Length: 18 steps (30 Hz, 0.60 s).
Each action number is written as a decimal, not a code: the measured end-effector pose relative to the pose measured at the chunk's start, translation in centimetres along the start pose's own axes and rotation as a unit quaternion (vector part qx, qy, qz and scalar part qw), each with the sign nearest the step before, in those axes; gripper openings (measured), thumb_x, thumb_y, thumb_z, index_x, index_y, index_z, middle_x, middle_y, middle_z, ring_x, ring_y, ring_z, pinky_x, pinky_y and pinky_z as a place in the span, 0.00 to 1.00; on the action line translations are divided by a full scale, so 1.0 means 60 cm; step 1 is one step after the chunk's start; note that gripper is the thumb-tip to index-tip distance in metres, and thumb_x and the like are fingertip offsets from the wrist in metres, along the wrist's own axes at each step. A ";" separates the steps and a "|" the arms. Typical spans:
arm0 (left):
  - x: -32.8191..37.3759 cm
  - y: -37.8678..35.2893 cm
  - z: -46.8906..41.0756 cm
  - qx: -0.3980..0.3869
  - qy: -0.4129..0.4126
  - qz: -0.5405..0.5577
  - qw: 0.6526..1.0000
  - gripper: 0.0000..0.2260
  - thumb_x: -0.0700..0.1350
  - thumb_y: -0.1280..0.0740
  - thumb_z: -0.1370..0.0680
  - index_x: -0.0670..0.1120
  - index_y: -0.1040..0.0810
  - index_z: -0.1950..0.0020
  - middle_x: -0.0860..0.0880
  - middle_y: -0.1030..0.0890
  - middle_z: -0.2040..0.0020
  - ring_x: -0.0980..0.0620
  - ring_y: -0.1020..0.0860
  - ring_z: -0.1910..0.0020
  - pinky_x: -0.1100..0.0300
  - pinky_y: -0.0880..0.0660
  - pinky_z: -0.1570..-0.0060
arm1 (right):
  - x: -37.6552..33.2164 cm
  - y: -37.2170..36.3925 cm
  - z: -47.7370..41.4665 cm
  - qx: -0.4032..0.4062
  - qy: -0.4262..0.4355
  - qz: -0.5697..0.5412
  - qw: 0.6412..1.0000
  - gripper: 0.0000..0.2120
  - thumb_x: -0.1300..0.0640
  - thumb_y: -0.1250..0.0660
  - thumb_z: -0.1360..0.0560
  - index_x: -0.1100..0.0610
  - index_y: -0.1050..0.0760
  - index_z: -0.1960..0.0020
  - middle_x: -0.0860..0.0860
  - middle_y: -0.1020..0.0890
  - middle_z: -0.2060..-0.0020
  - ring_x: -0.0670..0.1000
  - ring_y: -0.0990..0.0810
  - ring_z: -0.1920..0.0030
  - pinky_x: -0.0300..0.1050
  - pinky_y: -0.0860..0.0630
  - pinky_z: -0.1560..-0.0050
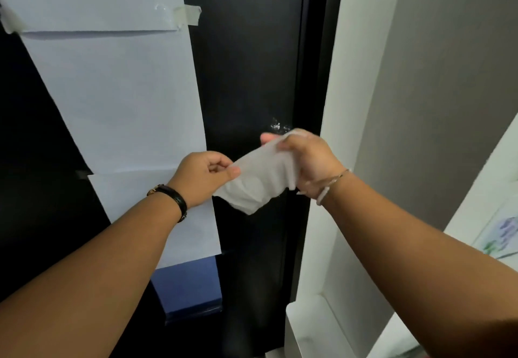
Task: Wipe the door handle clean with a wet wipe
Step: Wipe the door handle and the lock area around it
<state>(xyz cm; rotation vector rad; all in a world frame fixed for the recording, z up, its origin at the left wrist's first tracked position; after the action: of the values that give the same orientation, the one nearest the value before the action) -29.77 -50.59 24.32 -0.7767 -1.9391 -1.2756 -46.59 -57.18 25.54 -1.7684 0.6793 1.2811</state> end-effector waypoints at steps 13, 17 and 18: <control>0.010 0.025 -0.065 0.091 -0.062 -0.123 0.986 0.07 0.49 0.31 0.28 0.51 0.19 0.51 0.57 0.21 0.61 0.56 0.22 0.60 0.59 0.22 0.54 | -0.100 0.059 -0.072 0.190 0.206 0.406 0.870 0.09 0.56 0.33 0.27 0.53 0.22 0.65 0.48 0.25 0.67 0.47 0.25 0.64 0.39 0.26 0.60; 0.019 0.014 -0.091 0.059 -0.130 -0.183 0.973 0.09 0.47 0.34 0.26 0.51 0.20 0.47 0.53 0.19 0.54 0.56 0.21 0.55 0.58 0.22 0.49 | -0.059 0.036 -0.099 0.137 0.283 0.602 0.734 0.04 0.61 0.31 0.28 0.61 0.18 0.57 0.56 0.23 0.60 0.55 0.23 0.61 0.37 0.32 0.57; 0.020 0.010 -0.097 0.045 -0.143 -0.192 0.970 0.09 0.47 0.34 0.25 0.51 0.20 0.46 0.53 0.18 0.53 0.57 0.22 0.55 0.58 0.23 0.49 | -0.050 0.034 -0.101 0.124 0.285 0.617 0.723 0.04 0.62 0.30 0.29 0.61 0.17 0.58 0.56 0.21 0.60 0.55 0.21 0.62 0.36 0.31 0.58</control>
<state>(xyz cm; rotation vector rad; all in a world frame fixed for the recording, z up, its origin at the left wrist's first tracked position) -28.78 -55.65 27.30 -0.5809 -2.4523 -1.3403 -46.22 -63.56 28.55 -1.3731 2.5539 1.2294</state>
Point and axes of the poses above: each hand's wrist, its own z-axis away from the middle knuckle, its own y-axis out of the back of the hand, x = y × z, the point moved 6 cm from there along -z, towards the middle knuckle
